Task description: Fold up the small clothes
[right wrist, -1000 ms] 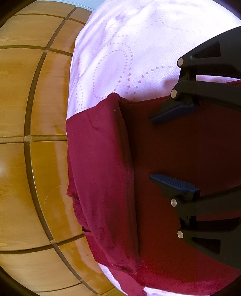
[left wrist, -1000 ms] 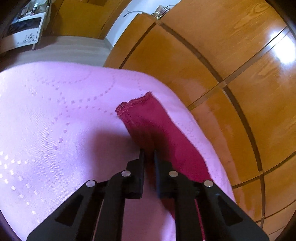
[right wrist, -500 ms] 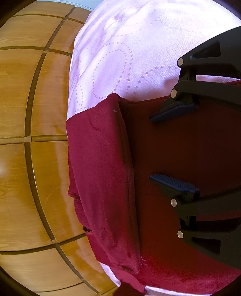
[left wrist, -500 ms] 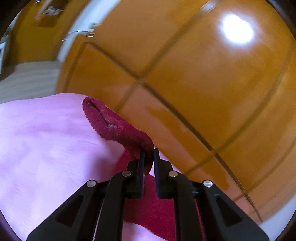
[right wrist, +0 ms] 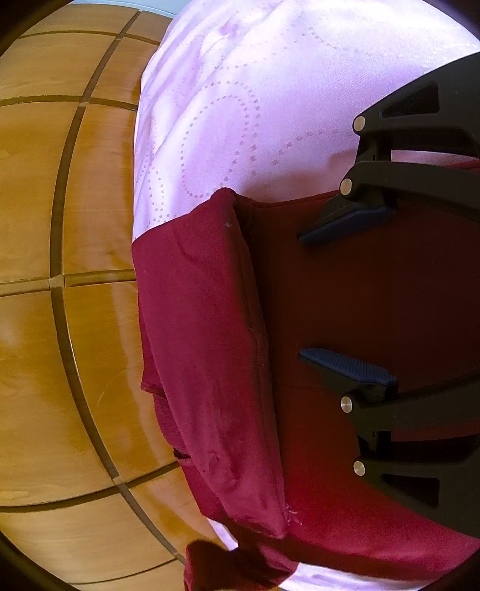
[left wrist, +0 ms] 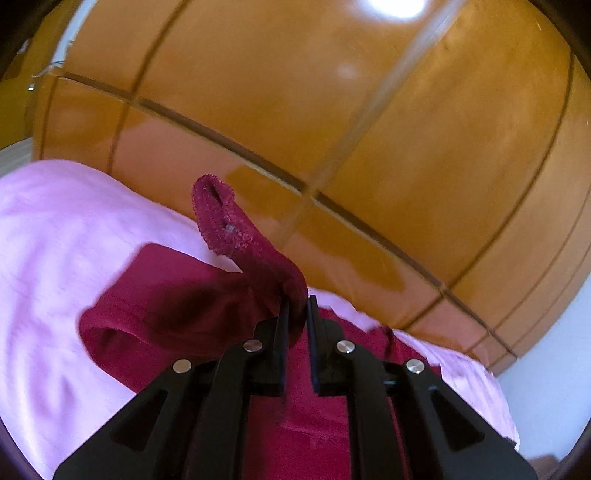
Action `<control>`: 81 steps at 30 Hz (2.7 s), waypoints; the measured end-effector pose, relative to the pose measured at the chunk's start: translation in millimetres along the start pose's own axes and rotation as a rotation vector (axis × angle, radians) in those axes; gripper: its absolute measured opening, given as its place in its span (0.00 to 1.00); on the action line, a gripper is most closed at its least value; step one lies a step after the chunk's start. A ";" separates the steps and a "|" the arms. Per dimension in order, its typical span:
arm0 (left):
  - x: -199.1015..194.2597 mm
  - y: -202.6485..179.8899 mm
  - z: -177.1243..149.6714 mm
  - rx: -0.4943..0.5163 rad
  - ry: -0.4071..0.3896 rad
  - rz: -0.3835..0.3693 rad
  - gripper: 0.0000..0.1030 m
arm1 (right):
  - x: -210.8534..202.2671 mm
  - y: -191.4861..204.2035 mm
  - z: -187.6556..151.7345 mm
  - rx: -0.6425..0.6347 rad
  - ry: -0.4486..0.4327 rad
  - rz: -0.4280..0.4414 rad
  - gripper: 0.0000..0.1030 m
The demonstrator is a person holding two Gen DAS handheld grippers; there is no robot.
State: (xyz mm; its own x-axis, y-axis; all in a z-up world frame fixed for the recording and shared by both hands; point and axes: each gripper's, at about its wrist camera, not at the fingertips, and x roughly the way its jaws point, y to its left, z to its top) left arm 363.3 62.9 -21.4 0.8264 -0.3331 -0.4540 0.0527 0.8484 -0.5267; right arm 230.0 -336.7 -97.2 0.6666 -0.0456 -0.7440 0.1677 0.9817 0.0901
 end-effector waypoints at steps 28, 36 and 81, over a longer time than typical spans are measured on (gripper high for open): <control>13.9 -55.8 -103.3 0.188 0.143 0.078 0.63 | 1.0 -3.9 -1.7 0.028 -0.007 0.030 0.56; -5.9 34.2 -89.5 0.000 0.079 0.384 0.61 | -12.0 -1.0 -1.2 0.017 -0.056 0.044 0.56; -26.8 32.3 -81.0 -0.032 -0.053 0.330 0.53 | 51.6 25.4 45.5 0.154 0.008 0.237 0.04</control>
State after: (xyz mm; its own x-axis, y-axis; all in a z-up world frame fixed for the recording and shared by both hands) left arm 297.4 65.9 -84.4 0.8241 -0.0201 -0.5660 -0.2395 0.8932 -0.3805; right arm 301.7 -322.5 -103.1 0.6951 0.1839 -0.6950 0.1163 0.9252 0.3611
